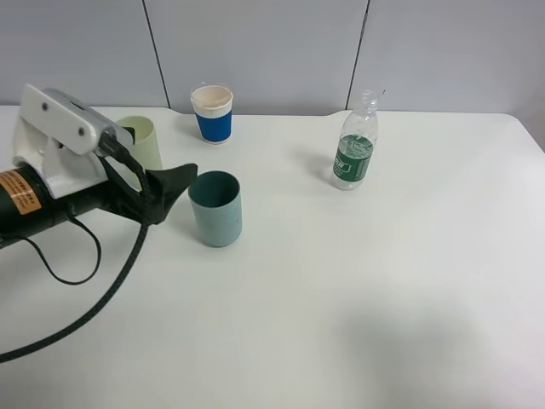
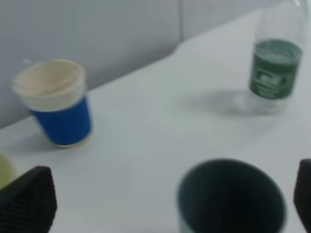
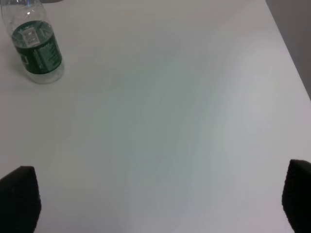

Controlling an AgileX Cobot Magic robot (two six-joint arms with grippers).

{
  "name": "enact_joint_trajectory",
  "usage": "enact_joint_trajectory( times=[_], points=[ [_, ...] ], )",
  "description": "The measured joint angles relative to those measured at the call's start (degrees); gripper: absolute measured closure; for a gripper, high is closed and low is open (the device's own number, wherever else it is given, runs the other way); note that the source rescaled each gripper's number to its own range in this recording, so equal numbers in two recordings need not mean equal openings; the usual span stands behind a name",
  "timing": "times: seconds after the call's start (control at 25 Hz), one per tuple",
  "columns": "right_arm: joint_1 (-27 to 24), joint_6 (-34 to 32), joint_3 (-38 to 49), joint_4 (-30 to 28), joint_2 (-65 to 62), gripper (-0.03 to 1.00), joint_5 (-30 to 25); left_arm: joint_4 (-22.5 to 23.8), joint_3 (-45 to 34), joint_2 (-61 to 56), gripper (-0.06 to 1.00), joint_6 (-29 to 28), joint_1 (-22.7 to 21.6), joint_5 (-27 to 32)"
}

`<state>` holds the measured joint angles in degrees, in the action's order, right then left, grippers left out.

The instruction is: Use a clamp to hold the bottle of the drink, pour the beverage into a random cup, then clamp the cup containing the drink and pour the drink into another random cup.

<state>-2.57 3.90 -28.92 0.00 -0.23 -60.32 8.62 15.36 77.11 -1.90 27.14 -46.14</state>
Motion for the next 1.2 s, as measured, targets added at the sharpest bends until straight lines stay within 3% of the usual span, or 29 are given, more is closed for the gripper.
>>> enact_joint_trajectory(
  times=[0.16,0.32,0.48,0.64,0.84,1.0,1.2],
  points=[
    [0.0,0.0,0.0,0.0,0.0,-0.03,0.0,-5.2,0.0,-10.3,-0.04,0.5,0.0,8.6],
    [0.0,0.0,0.0,0.0,0.0,-0.03,0.0,-9.6,0.8,-19.6,-0.04,4.9,0.0,18.6],
    [0.0,0.0,0.0,0.0,0.0,-0.03,0.0,-12.6,6.6,-27.2,-0.04,11.2,0.0,36.3],
    [0.0,0.0,0.0,0.0,0.0,-0.03,0.0,-7.3,14.5,-32.3,-0.04,11.2,-2.2,54.6],
    [0.0,0.0,0.0,0.0,0.0,-0.03,0.0,4.7,20.8,-38.2,-0.04,0.1,-6.2,71.7],
    [0.0,0.0,0.0,0.0,0.0,-0.03,0.0,6.4,21.0,-44.1,-0.04,-4.0,-11.0,76.9],
    [0.0,0.0,0.0,0.0,0.0,-0.03,0.0,3.8,21.0,-51.7,-0.04,-2.7,-19.9,81.5]
  ],
)
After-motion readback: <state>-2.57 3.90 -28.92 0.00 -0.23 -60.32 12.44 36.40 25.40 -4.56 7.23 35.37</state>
